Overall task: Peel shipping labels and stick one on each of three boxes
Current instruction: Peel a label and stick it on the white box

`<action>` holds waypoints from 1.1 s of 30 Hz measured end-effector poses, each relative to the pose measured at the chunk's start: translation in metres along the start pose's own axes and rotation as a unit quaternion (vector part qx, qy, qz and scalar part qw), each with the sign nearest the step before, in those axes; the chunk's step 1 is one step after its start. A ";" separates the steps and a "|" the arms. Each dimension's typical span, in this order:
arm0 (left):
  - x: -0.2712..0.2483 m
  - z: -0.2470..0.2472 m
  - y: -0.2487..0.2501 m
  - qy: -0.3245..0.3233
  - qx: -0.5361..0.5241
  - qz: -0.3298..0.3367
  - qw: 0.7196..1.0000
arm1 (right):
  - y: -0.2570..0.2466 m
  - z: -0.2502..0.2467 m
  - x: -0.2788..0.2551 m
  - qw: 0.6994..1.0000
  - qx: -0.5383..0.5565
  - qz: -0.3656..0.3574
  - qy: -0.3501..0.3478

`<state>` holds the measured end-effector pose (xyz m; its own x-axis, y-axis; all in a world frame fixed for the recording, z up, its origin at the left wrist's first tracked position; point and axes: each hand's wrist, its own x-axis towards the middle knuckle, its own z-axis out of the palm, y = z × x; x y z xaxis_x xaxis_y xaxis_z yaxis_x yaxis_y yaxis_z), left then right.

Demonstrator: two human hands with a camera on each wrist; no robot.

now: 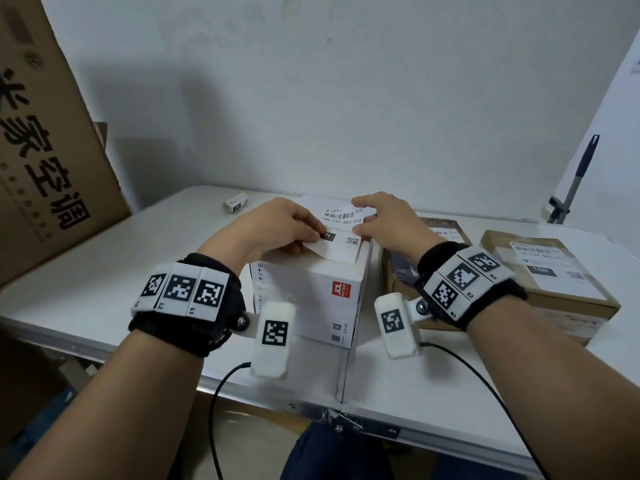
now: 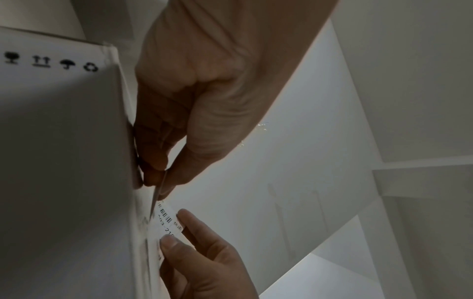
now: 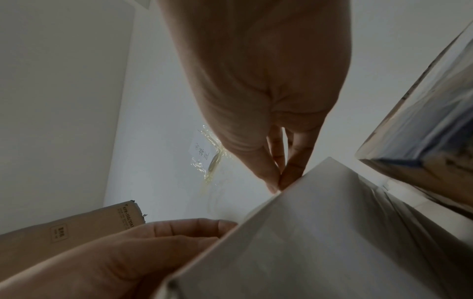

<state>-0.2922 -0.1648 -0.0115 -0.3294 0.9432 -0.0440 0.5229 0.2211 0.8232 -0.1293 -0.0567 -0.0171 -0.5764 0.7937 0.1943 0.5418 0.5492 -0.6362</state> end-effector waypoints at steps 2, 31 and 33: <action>-0.001 0.000 0.000 0.002 0.001 0.001 1.000 | -0.001 -0.002 0.000 1.000 -0.006 -0.002 -0.001; 0.003 0.000 0.010 -0.043 0.065 0.001 0.997 | -0.001 -0.006 -0.003 0.996 -0.078 0.021 -0.021; 0.003 0.000 0.010 -0.045 0.068 0.002 0.997 | -0.001 -0.007 -0.003 0.997 -0.076 0.023 -0.023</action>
<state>-0.2877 -0.1594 -0.0033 -0.2586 0.9612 -0.0965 0.6273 0.2430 0.7399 -0.1236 -0.0581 -0.0119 -0.5737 0.8086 0.1308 0.6535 0.5481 -0.5221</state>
